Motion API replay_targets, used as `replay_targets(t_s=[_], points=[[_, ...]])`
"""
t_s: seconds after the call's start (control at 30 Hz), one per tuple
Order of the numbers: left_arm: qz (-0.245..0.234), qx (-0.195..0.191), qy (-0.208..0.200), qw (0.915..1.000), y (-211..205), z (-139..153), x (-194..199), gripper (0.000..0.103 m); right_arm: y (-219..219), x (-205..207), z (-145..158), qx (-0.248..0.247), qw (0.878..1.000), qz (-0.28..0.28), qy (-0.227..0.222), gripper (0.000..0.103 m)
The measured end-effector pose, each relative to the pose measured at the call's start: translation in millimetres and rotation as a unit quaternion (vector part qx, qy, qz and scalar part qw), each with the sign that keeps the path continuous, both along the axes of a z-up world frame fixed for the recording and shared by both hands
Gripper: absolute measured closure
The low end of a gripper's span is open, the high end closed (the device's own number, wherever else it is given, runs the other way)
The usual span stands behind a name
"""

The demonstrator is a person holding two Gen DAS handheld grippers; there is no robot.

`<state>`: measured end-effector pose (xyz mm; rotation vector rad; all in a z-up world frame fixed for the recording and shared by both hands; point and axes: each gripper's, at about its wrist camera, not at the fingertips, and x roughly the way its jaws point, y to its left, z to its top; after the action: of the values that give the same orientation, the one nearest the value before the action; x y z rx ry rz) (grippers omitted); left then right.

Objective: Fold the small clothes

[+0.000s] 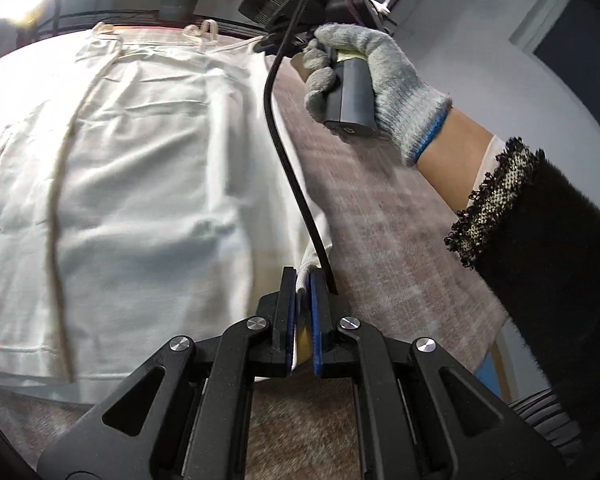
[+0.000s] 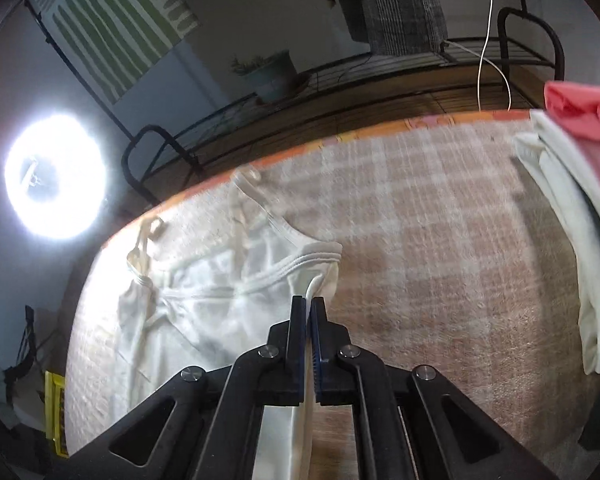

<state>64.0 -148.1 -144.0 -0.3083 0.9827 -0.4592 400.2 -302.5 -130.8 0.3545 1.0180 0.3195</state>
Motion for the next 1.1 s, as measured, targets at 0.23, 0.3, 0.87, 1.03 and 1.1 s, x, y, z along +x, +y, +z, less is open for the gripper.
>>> replay_targets(t_s=[0.23,0.3,0.87,1.03,1.1], points=[[0.048,-0.015,0.001,0.9987,44.6,8.2,-13.2,0.099,48.2,0.2,27.4,-0.013,0.999,0.028,-0.026,0.103],[0.06,-0.015,0.001,0.9981,54.0,7.8,-17.5,0.099,68.8,-0.8,29.6,-0.02,0.998,0.042,-0.03,0.103],[0.077,0.01,0.032,0.9965,75.2,-17.2,-19.2,0.099,160.3,2.2,-11.4,-0.074,0.99,0.118,-0.008,0.102],[0.065,0.02,0.035,0.997,76.3,-11.3,-20.9,0.091,148.1,-11.2,-10.9,-0.072,0.99,0.122,0.002,0.071],[0.056,0.026,0.032,0.9976,79.5,-7.9,-26.3,0.077,130.2,-22.2,1.8,-0.054,0.992,0.114,-0.002,0.071]])
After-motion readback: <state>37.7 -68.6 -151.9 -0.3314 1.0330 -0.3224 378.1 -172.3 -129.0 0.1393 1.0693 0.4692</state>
